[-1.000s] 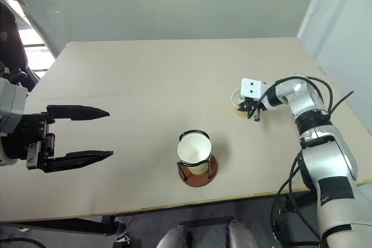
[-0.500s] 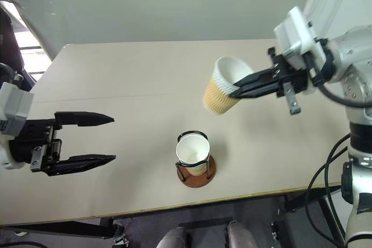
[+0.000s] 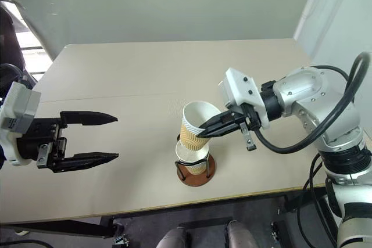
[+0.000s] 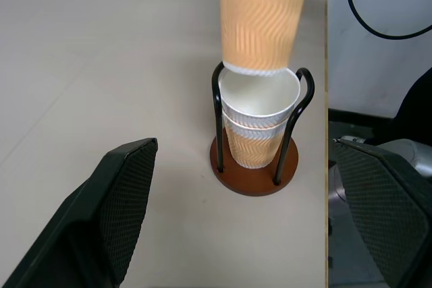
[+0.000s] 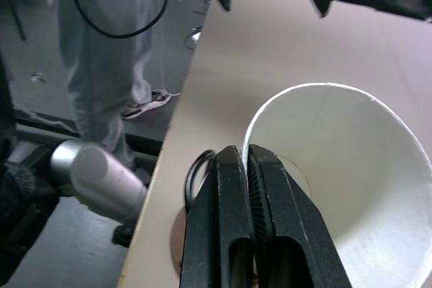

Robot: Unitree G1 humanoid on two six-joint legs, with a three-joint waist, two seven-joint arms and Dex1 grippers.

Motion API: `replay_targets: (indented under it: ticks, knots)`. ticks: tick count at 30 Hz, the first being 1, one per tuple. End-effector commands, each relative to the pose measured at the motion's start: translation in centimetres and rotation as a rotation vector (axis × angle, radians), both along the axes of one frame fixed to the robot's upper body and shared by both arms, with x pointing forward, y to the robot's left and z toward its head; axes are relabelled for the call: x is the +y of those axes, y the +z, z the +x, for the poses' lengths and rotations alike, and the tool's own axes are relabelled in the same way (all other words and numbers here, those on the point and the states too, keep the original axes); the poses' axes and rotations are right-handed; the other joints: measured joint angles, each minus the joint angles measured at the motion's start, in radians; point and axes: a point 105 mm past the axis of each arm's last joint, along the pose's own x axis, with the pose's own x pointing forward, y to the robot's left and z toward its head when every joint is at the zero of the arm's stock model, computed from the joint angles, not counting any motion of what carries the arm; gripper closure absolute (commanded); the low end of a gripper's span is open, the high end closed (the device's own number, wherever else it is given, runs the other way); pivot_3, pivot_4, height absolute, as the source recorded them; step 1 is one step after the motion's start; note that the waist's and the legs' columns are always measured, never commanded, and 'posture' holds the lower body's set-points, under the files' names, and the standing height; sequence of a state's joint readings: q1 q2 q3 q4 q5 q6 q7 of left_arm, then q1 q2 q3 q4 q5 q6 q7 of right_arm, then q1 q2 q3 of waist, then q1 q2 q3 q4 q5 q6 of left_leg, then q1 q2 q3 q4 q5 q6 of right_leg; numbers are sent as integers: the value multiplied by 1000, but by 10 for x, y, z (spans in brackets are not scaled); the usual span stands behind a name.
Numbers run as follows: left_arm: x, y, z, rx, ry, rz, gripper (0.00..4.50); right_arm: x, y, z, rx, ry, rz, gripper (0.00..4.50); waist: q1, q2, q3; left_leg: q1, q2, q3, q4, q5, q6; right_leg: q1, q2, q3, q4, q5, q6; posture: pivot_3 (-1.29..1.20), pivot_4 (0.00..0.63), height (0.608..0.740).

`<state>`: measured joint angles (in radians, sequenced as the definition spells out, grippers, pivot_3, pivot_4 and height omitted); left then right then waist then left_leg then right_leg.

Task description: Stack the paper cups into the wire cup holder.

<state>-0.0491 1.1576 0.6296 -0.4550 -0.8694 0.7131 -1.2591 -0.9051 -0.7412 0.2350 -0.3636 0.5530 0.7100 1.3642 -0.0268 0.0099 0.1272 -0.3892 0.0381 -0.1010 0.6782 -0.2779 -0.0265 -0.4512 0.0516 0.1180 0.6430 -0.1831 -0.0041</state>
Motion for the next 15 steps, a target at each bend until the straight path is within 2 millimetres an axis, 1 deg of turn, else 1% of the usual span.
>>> replay_targets:
  ticks: [1,5,11,15]
  knots:
    - [0,9,-7,-43,10,18,50,2,-1,-5,-22,36,-10,4484,0,0,0,0,0,0,0,0,0,0,0,0,0,0,0,0,150,740]
    - [1,10,-10,-42,23,23,50,2,-11,-5,-1,52,-35,4484,0,0,0,0,0,0,0,0,0,0,0,0,0,-1,0,0,150,740]
    - [1,10,-12,-44,32,29,50,6,-16,-2,-4,59,-43,4484,0,-1,0,0,0,0,0,0,0,0,0,0,0,-1,-1,0,150,740]
    - [1,9,-11,-47,33,37,50,7,-22,4,-50,29,-69,4484,0,-1,0,0,0,0,0,0,1,0,0,0,0,-1,-1,0,150,740]
